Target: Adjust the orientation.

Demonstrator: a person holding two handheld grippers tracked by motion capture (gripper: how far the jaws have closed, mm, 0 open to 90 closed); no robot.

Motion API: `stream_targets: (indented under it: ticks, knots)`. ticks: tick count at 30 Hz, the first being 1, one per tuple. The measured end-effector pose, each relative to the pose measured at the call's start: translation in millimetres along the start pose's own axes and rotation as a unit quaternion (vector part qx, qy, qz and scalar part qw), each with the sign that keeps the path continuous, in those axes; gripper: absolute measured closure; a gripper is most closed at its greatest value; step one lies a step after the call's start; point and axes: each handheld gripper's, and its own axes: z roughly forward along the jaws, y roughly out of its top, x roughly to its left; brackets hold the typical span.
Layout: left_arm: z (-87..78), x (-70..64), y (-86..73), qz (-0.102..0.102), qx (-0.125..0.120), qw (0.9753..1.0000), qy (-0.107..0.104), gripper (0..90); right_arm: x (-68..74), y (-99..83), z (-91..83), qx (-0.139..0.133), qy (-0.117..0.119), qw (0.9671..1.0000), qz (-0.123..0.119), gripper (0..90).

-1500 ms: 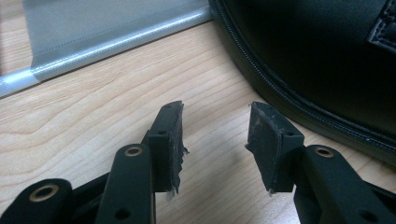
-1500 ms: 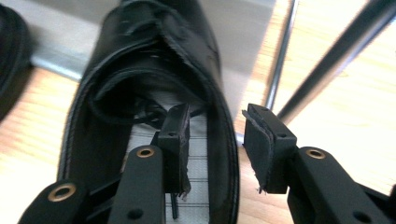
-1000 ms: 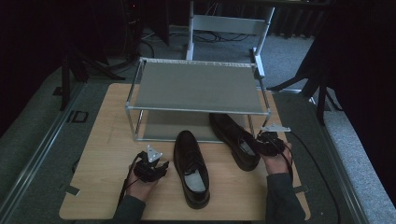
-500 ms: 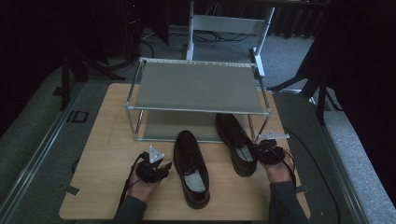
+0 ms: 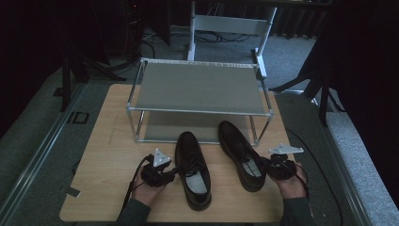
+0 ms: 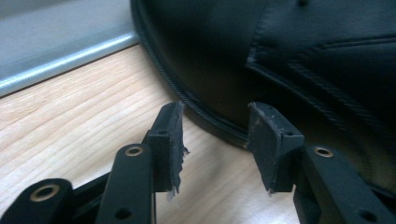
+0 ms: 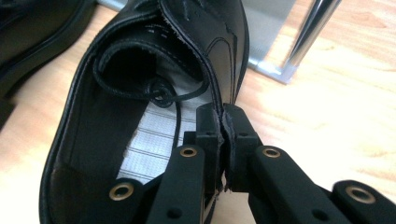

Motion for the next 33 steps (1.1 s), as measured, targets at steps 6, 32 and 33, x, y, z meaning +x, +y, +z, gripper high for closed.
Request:
stream_targets:
  ticks: [6, 32, 33]
  knots:
    - [-7.9, -4.2, -8.6, 0.004, -0.003, 0.9996, -0.029, 56.1, -0.8, -9.2, -6.6, 0.002, 0.016, 0.9999, -0.003, 83.4]
    - [24.1, -8.7, 2.4, 0.032, 0.001, 0.9975, -0.063, 71.0, -5.7, -4.6, 13.9, -0.022, 0.042, 0.9987, 0.019, 78.3]
    - [25.1, -9.3, 3.2, 0.032, 0.001, 0.9973, -0.065, 71.0, -5.7, -4.3, 14.2, -0.022, 0.043, 0.9987, 0.017, 78.4]
